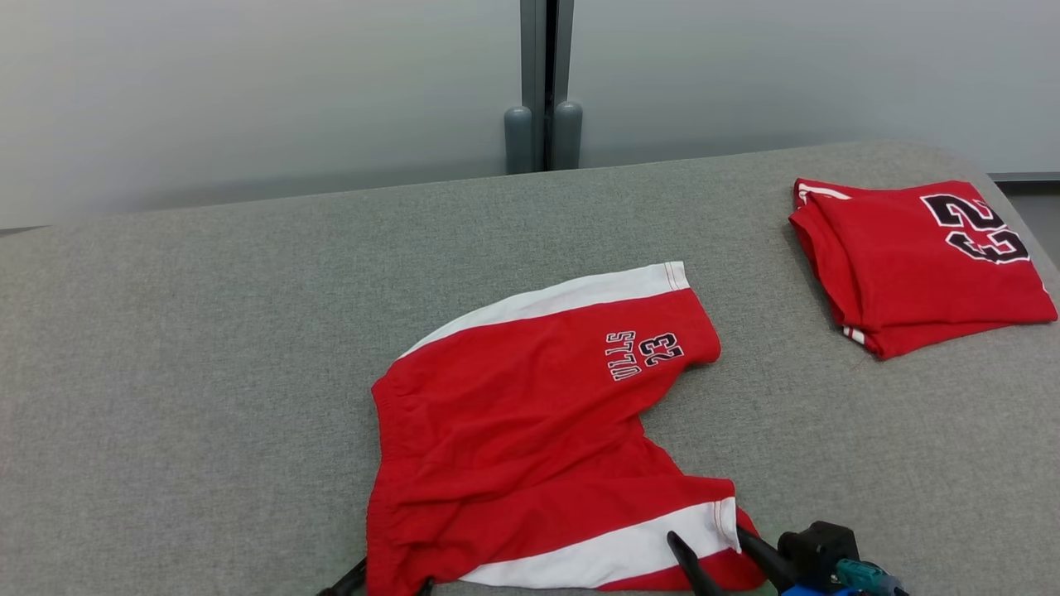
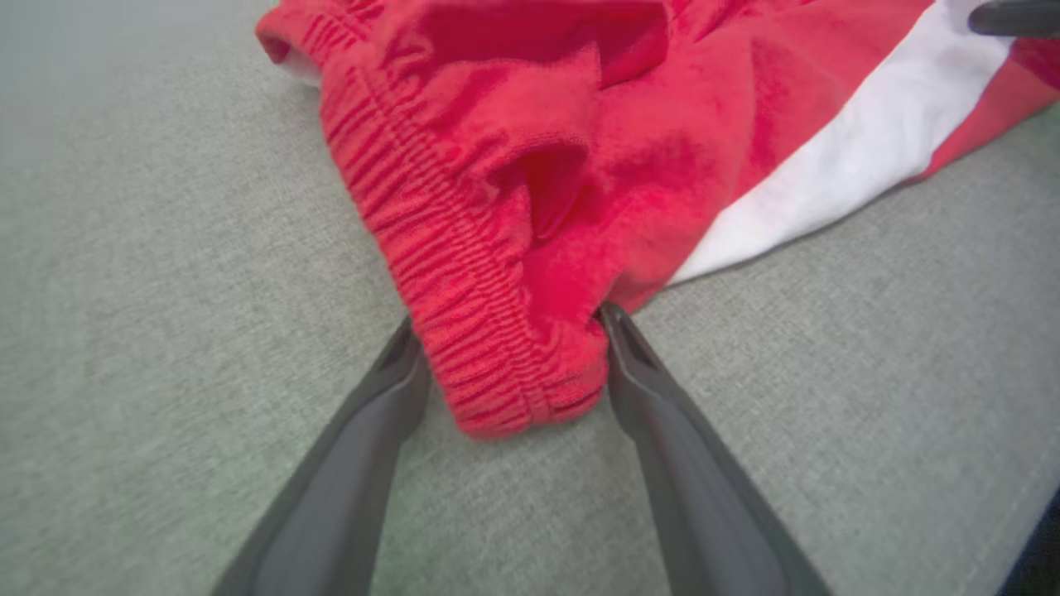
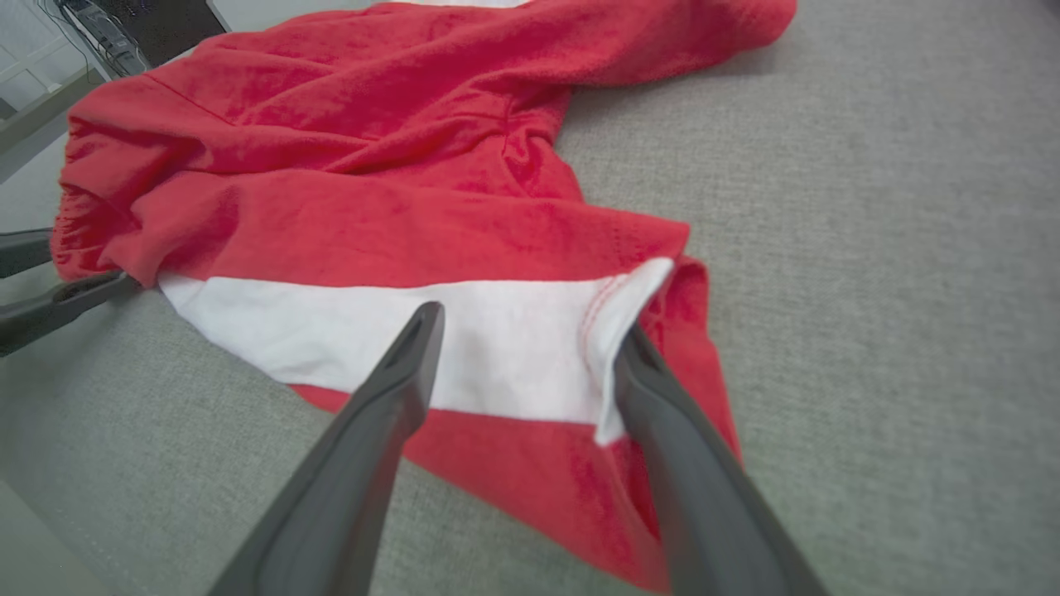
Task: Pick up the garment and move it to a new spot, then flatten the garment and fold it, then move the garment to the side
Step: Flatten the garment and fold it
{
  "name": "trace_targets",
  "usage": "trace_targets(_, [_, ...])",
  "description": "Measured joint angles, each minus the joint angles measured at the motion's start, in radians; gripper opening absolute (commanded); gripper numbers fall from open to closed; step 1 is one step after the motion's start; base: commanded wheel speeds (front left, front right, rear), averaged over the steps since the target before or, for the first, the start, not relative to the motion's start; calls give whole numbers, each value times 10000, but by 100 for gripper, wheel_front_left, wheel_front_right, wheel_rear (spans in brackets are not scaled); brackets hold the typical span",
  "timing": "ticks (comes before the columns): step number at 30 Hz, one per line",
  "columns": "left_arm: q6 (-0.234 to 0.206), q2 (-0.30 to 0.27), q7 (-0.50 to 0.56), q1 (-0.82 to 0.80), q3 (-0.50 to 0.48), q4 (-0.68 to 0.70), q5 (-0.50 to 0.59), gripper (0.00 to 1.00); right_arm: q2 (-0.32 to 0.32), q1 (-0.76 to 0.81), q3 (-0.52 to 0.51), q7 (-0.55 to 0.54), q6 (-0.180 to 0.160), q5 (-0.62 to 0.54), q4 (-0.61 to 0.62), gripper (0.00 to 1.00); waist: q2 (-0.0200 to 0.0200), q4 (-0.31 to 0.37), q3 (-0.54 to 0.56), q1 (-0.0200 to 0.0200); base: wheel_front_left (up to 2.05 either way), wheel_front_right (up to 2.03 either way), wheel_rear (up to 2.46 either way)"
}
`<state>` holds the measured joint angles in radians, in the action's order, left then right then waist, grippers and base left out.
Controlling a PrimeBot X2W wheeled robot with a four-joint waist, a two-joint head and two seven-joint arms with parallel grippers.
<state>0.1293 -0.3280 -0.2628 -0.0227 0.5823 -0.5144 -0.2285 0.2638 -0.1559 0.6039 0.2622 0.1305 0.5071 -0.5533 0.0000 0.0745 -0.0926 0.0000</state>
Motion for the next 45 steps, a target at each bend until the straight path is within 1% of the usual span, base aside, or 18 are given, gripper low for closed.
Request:
trace_targets(3, [0, 71, 0, -198, 165, -50, -4, 100, 0, -60, 17, 0, 0, 217, -38, 100, 0, -11, -30, 0, 0, 0, 0])
trace_targets(6, [0, 136, 0, -344, 656, -244, -173, 100, -10, -133, 82, 0, 2, 336, -117, 100, 0, -1, -40, 0, 0, 0, 0])
trace_targets(8, [0, 150, 0, -455, 775, -305, -291, 100, -65, -193, 134, 2, 2, 451, -153, 100, 0, 17, -42, 0, 0, 0, 0])
trace_targets(9, [0, 153, 0, -506, 819, -307, -345, 97, -92, -200, 186, 2, 0, 529, -157, 97, 0, 22, -44, -1, 0, 0, 0])
trace_targets(10, [0, 173, 0, -530, 842, -276, -403, 45, -113, -202, 205, 0, 2, 594, -119, 0, 0, 28, -49, -1, 0, 0, 0])
trace_targets(11, [0, 209, 0, -530, 849, -236, -539, 16, -123, -220, 198, 0, 2, 639, -58, 0, 0, 29, -51, -1, 0, 0, 0])
trace_targets(12, [0, 251, 0, -524, 830, -138, -761, 0, -121, -259, 184, 2, 0, 654, 27, 0, 0, 26, -54, -1, 0, 0, 0])
trace_targets(18, [2, 311, 0, -523, 479, 1398, -1856, 0, 25, -285, -282, 0, 0, 556, 836, 0, 0, -71, -48, -1, 0, 0, 0])
trace_targets(26, [2, 105, 2, -809, 307, 3394, -2220, 0, 263, -345, -1229, 0, 0, 171, 2447, 0, 1, -130, -45, -1, 0, 0, 0])
trace_targets(30, [2, -21, 0, -1304, 117, 4080, -2385, 0, 382, -788, -1536, 2, 0, 54, 3051, 0, 1, -89, -122, 0, 0, 0, 0])
trace_targets(33, [2, -146, 0, -1870, -29, 4381, -2495, 0, 506, -1244, -1684, 2, 2, 84, 3269, 0, 0, -38, -235, -1, 0, 0, 0])
trace_targets(36, [2, -268, 0, -2707, -194, 4429, -2786, 0, 660, -2036, -1866, 2, 0, 169, 3287, 0, 0, 25, -430, 0, 0, 0, 0])
trace_targets(40, [2, -587, 0, -4434, -174, 4071, -3198, 0, 694, -3671, -1921, 2, 2, 357, 3196, 0, 1, 173, -859, 1, 0, 0, 0])
trace_targets(43, [2, -855, 0, -5864, -2, 3542, -3467, 0, 665, -5224, -1914, 2, 2, 554, 2754, 0, 1, 355, -1309, 2, 0, 0, 0])
trace_targets(45, [2, -955, 0, -6903, 111, 3124, -3661, 0, 594, -6318, -1904, 2, 0, 826, 2251, 0, 3, 458, -1613, 3, 0, 0, 0])
